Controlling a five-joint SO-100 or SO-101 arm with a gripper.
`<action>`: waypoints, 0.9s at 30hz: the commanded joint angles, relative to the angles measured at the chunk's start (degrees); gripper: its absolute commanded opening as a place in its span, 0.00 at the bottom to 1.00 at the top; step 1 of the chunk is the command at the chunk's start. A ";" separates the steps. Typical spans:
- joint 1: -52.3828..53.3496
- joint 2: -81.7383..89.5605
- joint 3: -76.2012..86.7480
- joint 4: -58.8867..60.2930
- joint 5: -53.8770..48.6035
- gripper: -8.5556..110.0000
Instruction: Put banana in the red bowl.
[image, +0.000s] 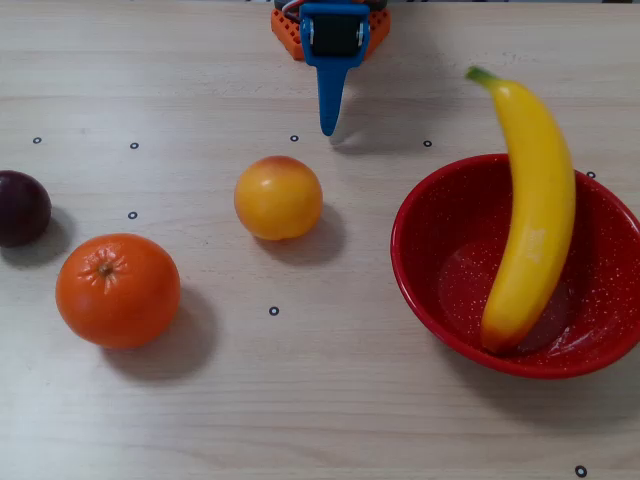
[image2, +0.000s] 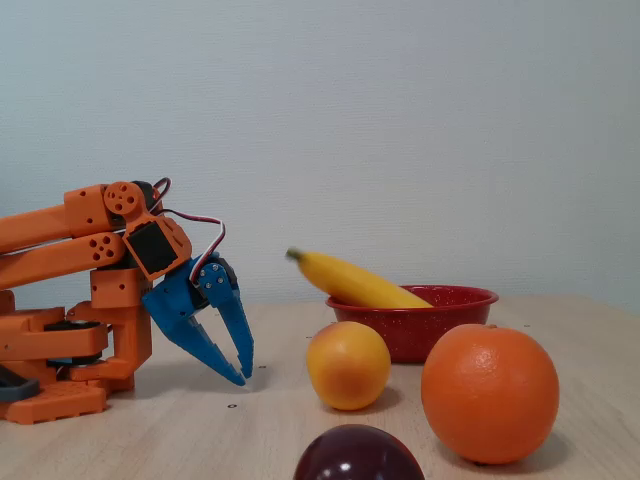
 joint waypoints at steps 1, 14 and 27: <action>-0.97 0.88 -0.35 3.08 0.53 0.07; -0.79 0.88 -0.35 3.08 0.97 0.07; -0.88 0.88 -0.35 3.08 0.53 0.07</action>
